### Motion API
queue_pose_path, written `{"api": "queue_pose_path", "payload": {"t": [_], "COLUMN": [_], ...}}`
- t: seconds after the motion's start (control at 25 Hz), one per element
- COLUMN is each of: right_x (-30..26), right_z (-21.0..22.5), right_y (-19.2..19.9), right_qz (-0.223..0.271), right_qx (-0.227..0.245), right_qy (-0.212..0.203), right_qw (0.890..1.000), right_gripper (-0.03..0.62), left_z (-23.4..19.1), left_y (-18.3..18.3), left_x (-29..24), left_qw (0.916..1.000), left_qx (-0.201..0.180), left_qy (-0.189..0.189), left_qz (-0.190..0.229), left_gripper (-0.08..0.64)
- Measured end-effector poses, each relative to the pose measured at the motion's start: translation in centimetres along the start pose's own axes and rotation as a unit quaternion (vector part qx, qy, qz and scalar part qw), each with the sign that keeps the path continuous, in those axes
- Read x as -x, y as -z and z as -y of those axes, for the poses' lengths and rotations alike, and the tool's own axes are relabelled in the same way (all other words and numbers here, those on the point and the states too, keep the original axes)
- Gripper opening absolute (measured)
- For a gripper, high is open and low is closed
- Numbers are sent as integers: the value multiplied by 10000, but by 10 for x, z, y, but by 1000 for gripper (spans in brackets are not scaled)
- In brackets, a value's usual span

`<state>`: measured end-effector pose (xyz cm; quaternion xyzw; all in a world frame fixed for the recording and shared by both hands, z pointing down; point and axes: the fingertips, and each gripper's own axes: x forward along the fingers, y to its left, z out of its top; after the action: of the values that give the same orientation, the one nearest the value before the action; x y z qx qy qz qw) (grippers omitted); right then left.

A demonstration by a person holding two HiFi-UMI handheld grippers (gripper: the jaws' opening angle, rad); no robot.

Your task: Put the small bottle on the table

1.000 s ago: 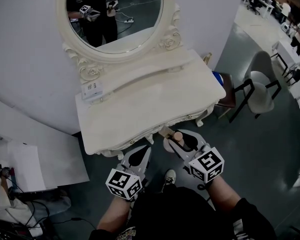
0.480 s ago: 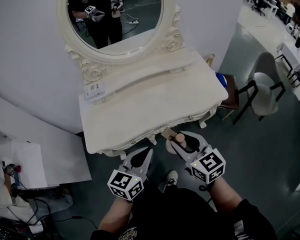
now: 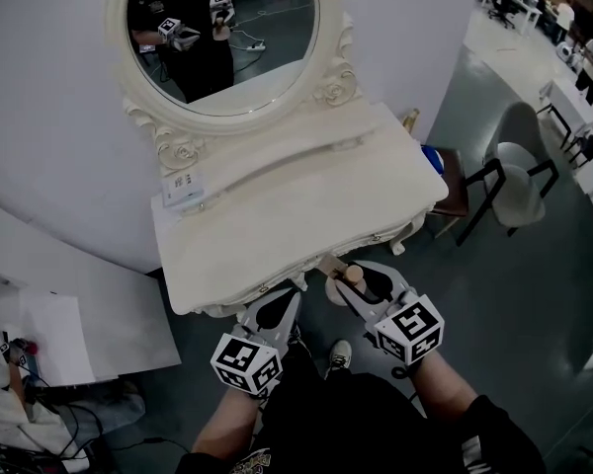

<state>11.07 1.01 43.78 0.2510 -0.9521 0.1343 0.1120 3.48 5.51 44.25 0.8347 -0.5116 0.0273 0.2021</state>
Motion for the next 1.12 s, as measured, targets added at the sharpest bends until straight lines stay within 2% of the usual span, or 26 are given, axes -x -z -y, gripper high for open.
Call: {"api": "queue_pose_path", "payload": {"t": [0.6, 1.12], "right_x": [-30, -56], "right_z": [13, 12], "right_y": [-15, -31], "right_qz": [62, 119], "right_qx": [-136, -133], "right_qy": [354, 542], "right_qw": [9993, 9984], "right_gripper": [167, 167], "left_z": [-33, -59], "left_y": [-22, -40], "left_x": [-16, -18], "left_qw": [9993, 9984], "left_qx": [-84, -142], "left_qy": [332, 548], "left_qz": [-116, -54], "left_gripper": [0, 0]}}
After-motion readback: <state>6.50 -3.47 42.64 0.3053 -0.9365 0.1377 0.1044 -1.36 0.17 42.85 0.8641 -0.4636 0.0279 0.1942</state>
